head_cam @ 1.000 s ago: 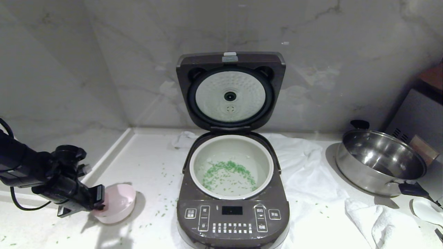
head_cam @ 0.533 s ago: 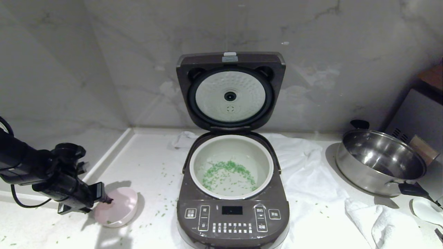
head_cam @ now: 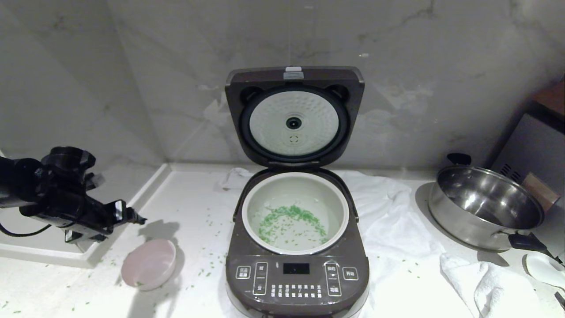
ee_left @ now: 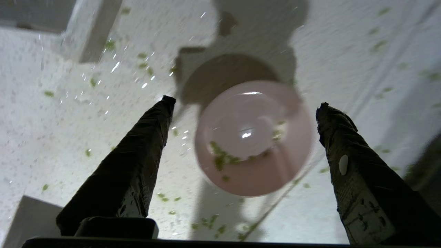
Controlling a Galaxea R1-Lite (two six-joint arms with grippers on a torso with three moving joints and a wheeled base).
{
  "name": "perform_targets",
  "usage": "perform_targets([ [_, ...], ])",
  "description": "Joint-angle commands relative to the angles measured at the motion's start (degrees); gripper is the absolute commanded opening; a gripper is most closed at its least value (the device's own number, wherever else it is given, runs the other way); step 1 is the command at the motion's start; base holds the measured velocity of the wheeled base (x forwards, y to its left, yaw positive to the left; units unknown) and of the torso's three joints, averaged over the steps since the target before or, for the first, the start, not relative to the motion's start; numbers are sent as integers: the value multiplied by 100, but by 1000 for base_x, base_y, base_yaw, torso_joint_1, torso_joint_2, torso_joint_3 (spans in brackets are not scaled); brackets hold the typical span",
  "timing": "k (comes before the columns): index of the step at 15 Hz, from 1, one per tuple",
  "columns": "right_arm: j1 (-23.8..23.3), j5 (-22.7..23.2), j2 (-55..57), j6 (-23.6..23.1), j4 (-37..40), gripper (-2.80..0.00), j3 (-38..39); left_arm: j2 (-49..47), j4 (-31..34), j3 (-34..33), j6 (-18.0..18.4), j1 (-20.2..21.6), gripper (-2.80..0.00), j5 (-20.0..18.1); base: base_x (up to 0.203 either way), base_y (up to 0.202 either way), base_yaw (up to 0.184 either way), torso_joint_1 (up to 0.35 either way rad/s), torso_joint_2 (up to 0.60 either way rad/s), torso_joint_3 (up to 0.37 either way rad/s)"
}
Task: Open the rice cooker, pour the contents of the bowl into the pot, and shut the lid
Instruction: Close the rice cooker
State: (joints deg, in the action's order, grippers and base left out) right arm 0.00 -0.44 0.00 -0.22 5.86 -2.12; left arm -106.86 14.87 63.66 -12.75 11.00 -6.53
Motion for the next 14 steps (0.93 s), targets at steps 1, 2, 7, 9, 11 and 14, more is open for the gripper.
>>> perform_targets([
  [1,0,0,0,-4,2,-280,1,533,14,357,-248,-359,0,-6,0,0,0,0,0,0],
  [2,0,0,0,-4,2,-280,1,663,14,460,-387,-545,0,-6,0,0,0,0,0,0],
  [7,0,0,0,-4,2,-280,1,1135,26,1186,-939,-1554,0,31,0,0,0,0,0,0],
  [9,0,0,0,-4,2,-280,1,1123,36,1590,-1058,-1748,-280,61,0,0,0,0,0,0],
  [11,0,0,0,-4,2,-280,1,1044,7,2073,-1235,-1947,-280,70,0,0,0,0,0,0],
  [14,0,0,0,-4,2,-280,1,822,-12,2823,-1482,-2235,-280,398,0,0,0,0,0,0],
])
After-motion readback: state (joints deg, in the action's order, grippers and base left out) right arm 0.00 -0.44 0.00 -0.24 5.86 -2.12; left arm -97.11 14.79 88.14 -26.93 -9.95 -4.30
